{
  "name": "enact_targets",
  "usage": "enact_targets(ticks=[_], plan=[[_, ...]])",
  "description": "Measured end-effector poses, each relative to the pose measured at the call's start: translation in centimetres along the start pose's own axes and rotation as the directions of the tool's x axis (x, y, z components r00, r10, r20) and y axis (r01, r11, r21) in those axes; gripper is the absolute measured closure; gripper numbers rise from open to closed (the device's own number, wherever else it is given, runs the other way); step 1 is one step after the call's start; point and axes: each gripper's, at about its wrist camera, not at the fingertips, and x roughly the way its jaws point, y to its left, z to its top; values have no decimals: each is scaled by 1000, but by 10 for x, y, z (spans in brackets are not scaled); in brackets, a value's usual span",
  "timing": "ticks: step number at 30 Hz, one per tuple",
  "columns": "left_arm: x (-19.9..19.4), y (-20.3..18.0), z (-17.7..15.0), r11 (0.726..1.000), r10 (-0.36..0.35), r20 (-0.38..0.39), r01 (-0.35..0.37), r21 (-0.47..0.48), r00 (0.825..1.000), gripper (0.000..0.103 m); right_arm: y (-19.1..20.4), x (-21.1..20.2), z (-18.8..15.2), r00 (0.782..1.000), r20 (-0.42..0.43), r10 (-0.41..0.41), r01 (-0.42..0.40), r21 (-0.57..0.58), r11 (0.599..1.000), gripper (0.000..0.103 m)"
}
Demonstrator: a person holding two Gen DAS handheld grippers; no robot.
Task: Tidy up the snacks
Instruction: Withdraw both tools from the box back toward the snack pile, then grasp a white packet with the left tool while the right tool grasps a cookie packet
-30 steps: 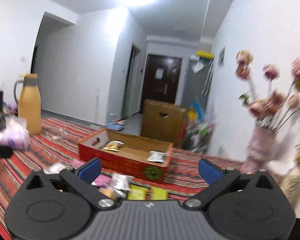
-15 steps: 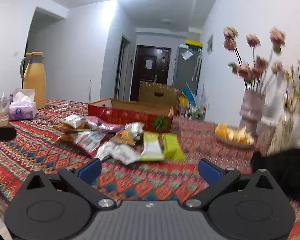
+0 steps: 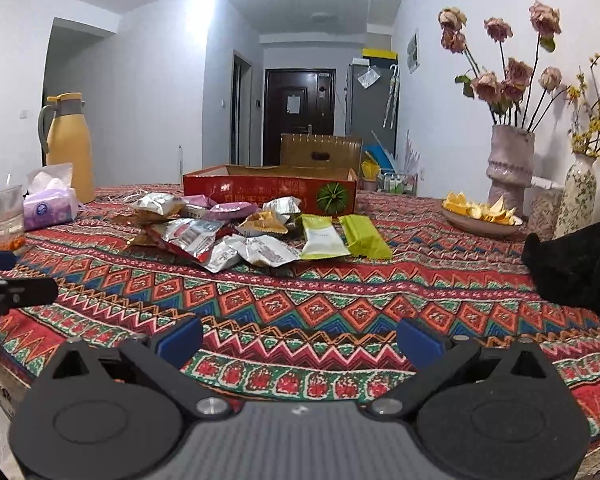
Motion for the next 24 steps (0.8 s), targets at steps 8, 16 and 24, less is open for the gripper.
enact_targets(ticks=[8,16,24], plan=[[24,7,11,998,-54,-14,53,-42,998,0,-6,23,10,998,-53,44,-42,37,998,0],[69,19,51,995,-66,-33,64,-72,997,0,-14,64,45,996,-61,65,-60,74,995,1],[143,33,104,998,-63,-25,62,-27,998,0,-4,138,100,987,-96,130,-122,81,989,16]])
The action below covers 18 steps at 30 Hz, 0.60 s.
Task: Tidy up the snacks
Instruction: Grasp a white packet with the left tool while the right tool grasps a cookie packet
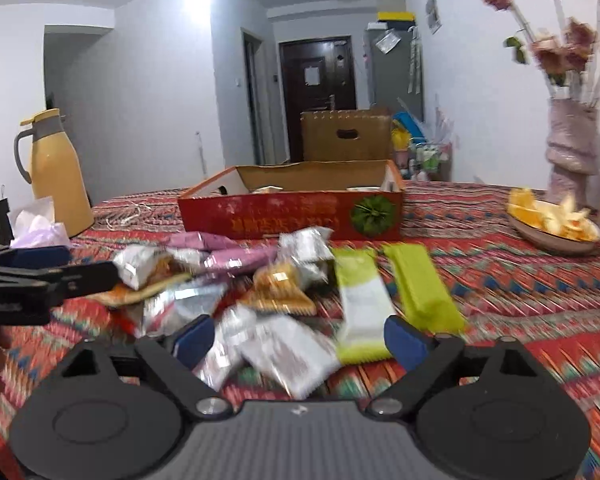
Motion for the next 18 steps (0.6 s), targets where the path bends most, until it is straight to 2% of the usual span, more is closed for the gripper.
enact_targets(ticks=[2,4,6,8,9,11,13,15,18], plan=[[23,6,9,1000,7,-27,-7,-9,1000,0,4,21,11,1000,-13,12,-12,-12,1000,22],[42,13,13,1000,13,-48,-14,-25,999,6,7,42,19,999,-30,10,-11,-27,1000,30],[60,20,14,998,12,-85,-16,-52,996,29,9,62,25,999,-45,16,-17,-24,1000,35],[70,28,11,996,21,-112,-30,-78,994,38,8,78,26,998,-61,24,-24,-5,1000,37],[74,31,9,995,27,-129,-38,-88,991,40,8,85,25,997,-69,22,-22,1,1000,42],[77,36,6,994,28,-143,-43,-102,989,41,8,94,23,997,-79,25,-25,3,1000,51],[78,38,3,994,31,-152,-47,-103,988,52,8,100,20,996,-88,34,-33,4,999,60],[76,37,2,994,37,-151,-51,-93,988,59,6,98,18,995,-88,40,-39,10,999,62],[66,33,3,996,33,-138,-44,-77,990,61,7,91,18,996,-78,31,-32,-4,999,66]])
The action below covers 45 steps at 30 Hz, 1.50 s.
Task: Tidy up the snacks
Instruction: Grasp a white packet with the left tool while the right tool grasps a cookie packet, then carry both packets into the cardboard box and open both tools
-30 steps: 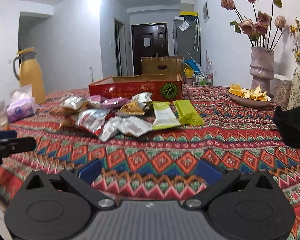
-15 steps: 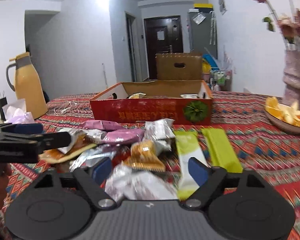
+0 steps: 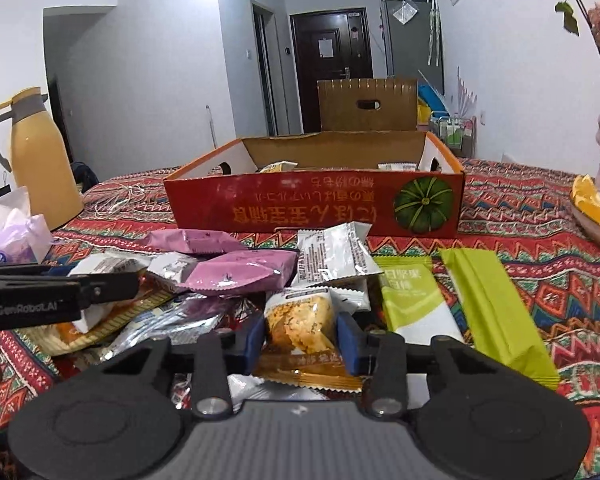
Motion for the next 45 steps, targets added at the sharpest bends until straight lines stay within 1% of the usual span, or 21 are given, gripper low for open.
enact_targets(ticks=[4,8,13,16,18,21,26,31,36,39,45], plan=[[-32,-9,-4,1000,-1,43,0,16,999,61,2,-25,-5,1000,29,-7,8,-16,1000,67],[-72,-19,-14,1000,-11,62,11,2,998,61,3,-62,-14,998,65,-21,21,-8,1000,67],[-108,-37,-36,999,-31,46,32,-3,998,61,5,-106,-40,998,61,-30,31,-9,999,67],[-121,-42,-50,999,-36,8,37,-36,999,61,5,-129,-58,998,48,-38,37,8,999,67],[-130,-45,-57,998,-39,-3,39,-46,999,61,6,-144,-68,998,46,-43,42,16,999,66],[-147,-52,-64,999,-33,8,34,-37,999,61,3,-165,-80,997,55,-53,52,27,998,66],[-170,-61,-68,999,-31,40,32,-28,999,61,0,-188,-92,996,69,-62,60,36,998,66],[-176,-65,-69,999,-29,46,31,-24,998,61,-1,-198,-95,995,81,-61,58,41,997,66],[-170,-63,-60,999,-30,49,31,-17,998,61,-2,-193,-89,994,91,-60,57,41,998,66],[-160,-61,-46,999,-36,59,37,-18,998,61,-6,-185,-78,994,95,-50,47,34,998,66],[-133,-57,-8,999,-41,104,42,-5,994,61,-13,-160,-44,992,118,-43,43,1,999,66]])
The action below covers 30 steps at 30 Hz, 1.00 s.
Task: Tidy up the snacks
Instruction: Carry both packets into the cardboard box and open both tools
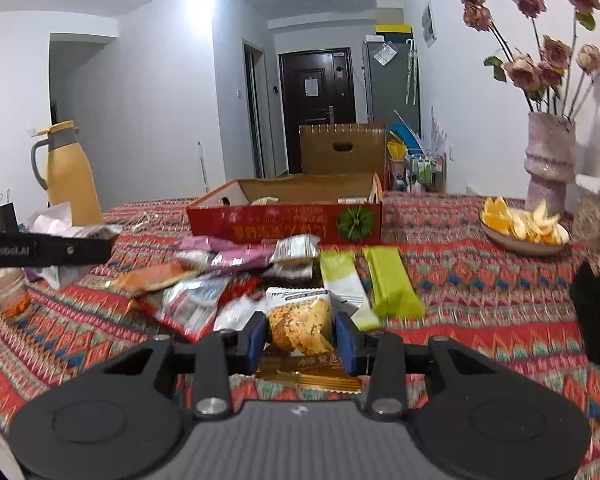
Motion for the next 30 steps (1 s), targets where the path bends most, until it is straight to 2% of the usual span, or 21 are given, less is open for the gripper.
enact_targets(ticks=[7,14,20,23,25,28,30], plan=[[38,7,47,999,-12,26,11,35,1000,61,-13,38,48,999,53,7,-5,-30,1000,66],[96,24,96,998,-64,14,64,4,998,61,-27,81,105,994,101,40,-35,-58,998,66],[141,50,147,991,-115,53,119,-66,992,61,-32,137,154,990,124,70,-57,-107,993,66],[172,57,173,992,-102,75,107,-64,992,61,-41,177,181,987,105,119,-113,-62,992,66],[201,61,187,990,-113,57,117,-72,992,61,-48,208,197,986,81,144,-143,-24,989,66],[255,66,205,987,-124,-6,122,-102,992,61,-55,261,220,988,29,151,-151,18,988,66],[296,69,211,989,-102,-62,94,-117,993,61,-58,300,230,988,-23,150,-149,52,987,66]])
